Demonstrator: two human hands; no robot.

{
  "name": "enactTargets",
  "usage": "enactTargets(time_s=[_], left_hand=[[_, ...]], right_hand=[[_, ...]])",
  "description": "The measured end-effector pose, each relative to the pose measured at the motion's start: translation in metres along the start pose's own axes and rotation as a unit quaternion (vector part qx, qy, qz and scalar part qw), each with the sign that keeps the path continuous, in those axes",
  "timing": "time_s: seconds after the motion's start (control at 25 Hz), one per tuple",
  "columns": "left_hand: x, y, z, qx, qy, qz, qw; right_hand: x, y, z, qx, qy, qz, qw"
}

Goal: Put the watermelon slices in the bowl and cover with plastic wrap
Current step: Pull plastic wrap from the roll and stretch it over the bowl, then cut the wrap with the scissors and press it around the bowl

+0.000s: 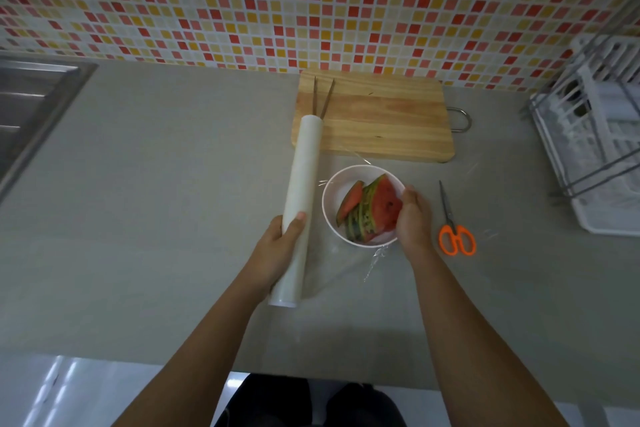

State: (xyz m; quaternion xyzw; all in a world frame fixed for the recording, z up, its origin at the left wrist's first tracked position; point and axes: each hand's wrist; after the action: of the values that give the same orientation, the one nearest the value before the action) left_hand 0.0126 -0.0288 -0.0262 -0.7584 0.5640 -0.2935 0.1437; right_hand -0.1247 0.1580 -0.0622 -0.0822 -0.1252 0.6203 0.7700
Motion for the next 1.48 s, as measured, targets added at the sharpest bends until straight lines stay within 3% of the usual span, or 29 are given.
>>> enactTargets(time_s=[0.12, 0.28, 0.4, 0.52, 0.6, 0.96, 1.08, 1.2, 1.28, 1.36, 1.48], left_hand=[[0.000, -0.005, 0.002, 0.026, -0.050, 0.014, 0.998], [0.001, -0.007, 0.008, -0.027, -0.007, -0.005, 1.000], [-0.003, -0.007, 0.008, -0.035, -0.017, -0.013, 0.999], [-0.005, -0.006, 0.008, -0.034, -0.016, -0.015, 0.999], [-0.006, -0.006, 0.007, -0.032, -0.026, -0.011, 0.999], [-0.009, -0.001, 0.008, -0.032, -0.027, -0.009, 0.999], [-0.007, 0.002, 0.009, -0.030, -0.028, -0.014, 0.999], [-0.006, 0.001, 0.006, -0.023, -0.061, 0.000, 0.998], [-0.006, -0.001, 0.004, -0.024, -0.075, 0.013, 0.997], [-0.005, -0.002, 0.004, -0.028, -0.078, 0.020, 0.996], [-0.002, -0.002, 0.005, -0.028, -0.067, 0.024, 0.997]], right_hand=[[0.001, -0.004, 0.004, 0.002, -0.008, 0.003, 1.000], [0.008, -0.007, 0.018, -0.031, -0.058, 0.042, 0.997], [0.031, -0.007, 0.027, 0.024, -0.133, 0.012, 0.991], [0.064, -0.011, 0.022, 0.055, -0.369, -0.064, 0.925], [0.075, -0.019, 0.016, 0.032, -0.434, -0.069, 0.898], [0.086, -0.016, 0.012, 0.019, -0.481, -0.048, 0.875], [0.078, -0.026, 0.023, 0.051, -0.389, -0.056, 0.918], [0.056, -0.057, 0.036, 0.103, -0.177, 0.041, 0.978], [0.040, -0.086, 0.038, 0.081, -0.061, 0.144, 0.984], [0.029, -0.108, 0.033, 0.052, -0.016, 0.217, 0.975], [0.022, -0.130, 0.027, 0.028, 0.019, 0.245, 0.969]])
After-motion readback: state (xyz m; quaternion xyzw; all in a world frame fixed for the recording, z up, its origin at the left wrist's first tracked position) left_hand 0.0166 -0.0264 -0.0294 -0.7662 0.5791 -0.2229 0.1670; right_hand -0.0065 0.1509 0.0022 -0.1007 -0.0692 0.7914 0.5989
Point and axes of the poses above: each hand's wrist, its own y-axis towards the middle knuckle, its own x-axis out of the back of the hand, z = x × y, and after that the axes turned 9 degrees about y, right-handed
